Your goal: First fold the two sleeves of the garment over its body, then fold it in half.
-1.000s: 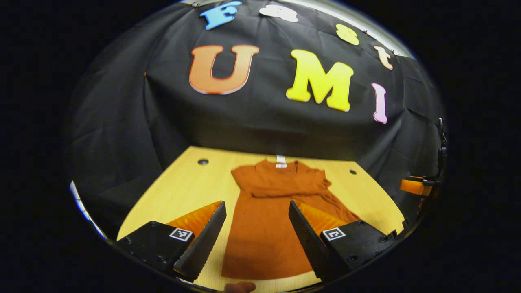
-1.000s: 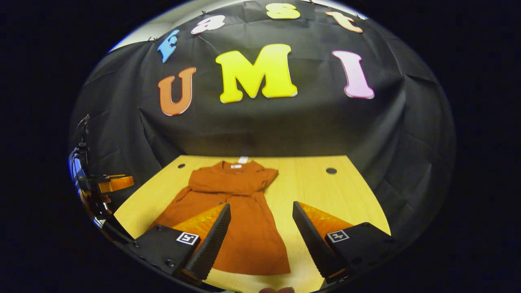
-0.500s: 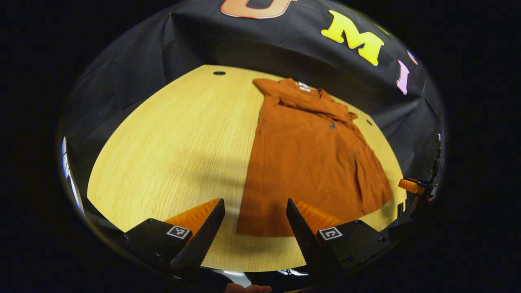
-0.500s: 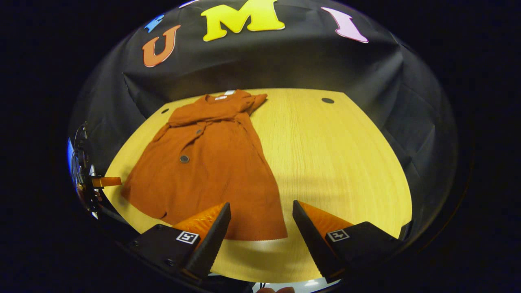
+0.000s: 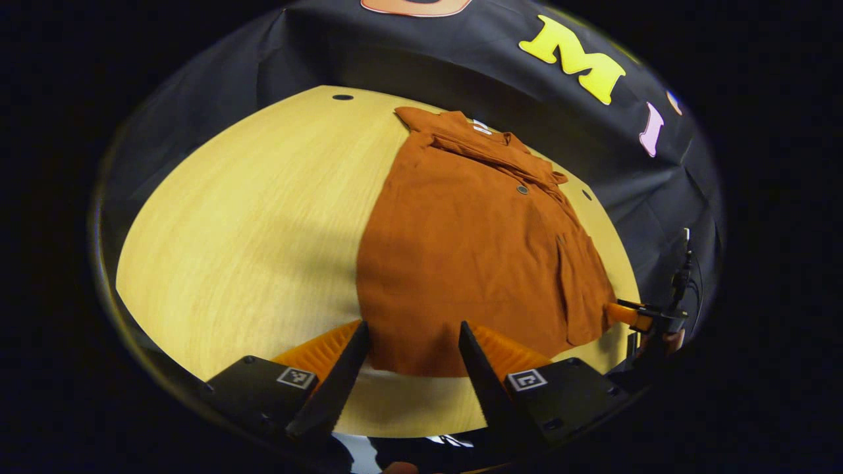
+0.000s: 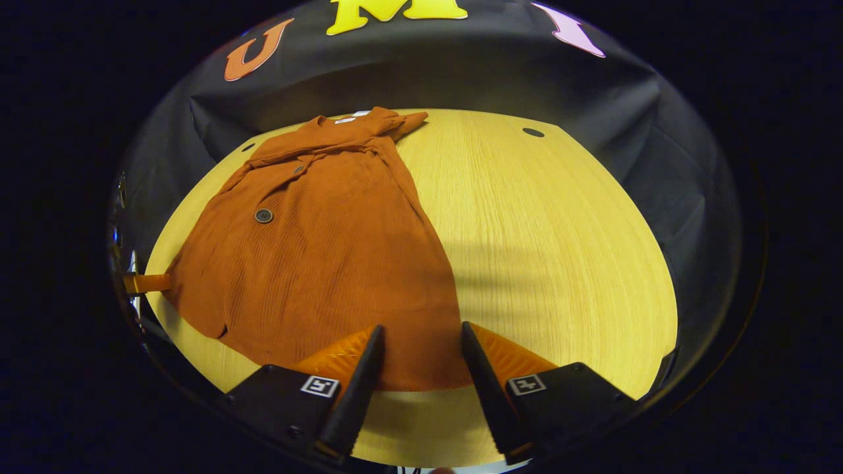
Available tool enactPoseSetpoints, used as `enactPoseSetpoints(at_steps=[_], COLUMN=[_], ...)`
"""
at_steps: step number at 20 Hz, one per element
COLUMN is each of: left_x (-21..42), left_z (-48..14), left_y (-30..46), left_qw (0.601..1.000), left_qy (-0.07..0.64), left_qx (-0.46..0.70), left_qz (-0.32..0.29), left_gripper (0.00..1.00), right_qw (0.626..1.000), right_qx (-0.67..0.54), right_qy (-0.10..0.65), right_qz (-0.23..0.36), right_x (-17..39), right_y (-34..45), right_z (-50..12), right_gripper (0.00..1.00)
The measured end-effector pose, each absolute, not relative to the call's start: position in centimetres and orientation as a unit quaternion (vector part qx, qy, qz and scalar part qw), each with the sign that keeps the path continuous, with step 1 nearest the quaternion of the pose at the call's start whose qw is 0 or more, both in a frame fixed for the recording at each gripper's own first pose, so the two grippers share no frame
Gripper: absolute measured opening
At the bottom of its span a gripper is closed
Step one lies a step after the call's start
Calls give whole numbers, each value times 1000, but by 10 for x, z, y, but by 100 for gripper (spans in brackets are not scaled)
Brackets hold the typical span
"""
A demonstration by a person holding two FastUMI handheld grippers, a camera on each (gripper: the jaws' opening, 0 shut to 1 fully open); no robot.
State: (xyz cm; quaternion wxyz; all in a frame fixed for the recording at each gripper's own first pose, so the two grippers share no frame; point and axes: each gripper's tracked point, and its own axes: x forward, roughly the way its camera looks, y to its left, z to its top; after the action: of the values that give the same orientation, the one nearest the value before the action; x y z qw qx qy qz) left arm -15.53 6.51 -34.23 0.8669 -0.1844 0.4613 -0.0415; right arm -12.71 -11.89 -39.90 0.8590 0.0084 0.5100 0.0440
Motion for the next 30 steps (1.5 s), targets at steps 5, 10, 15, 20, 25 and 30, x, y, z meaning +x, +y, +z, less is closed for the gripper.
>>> enactPoseSetpoints(at_steps=[5,10,15,20,25,30], left_x=[-151,-135,-90,-28,64,178], left_z=[-347,-313,-246,-178,-126,-114], left_y=[67,76,72,82,92,97], left_qw=[860,879,905,931,941,938], left_qy=[474,441,390,329,300,305], left_qx=[-189,-182,-162,-136,-127,-122], left_qz=[-20,-14,-52,-75,-90,-110], left_gripper=[27,4,3,3,3,3], right_qw=[845,850,880,907,923,934], right_qx=[67,103,114,132,123,89], right_qy=[528,514,455,392,347,319], right_qz=[52,53,74,86,107,134], right_x=[-125,-106,-58,6,99,215], right_y=[-101,-103,-93,-93,-82,-54], right_z=[-398,-371,-305,-238,-194,-177], right_gripper=[10,1,0,1,1,0])
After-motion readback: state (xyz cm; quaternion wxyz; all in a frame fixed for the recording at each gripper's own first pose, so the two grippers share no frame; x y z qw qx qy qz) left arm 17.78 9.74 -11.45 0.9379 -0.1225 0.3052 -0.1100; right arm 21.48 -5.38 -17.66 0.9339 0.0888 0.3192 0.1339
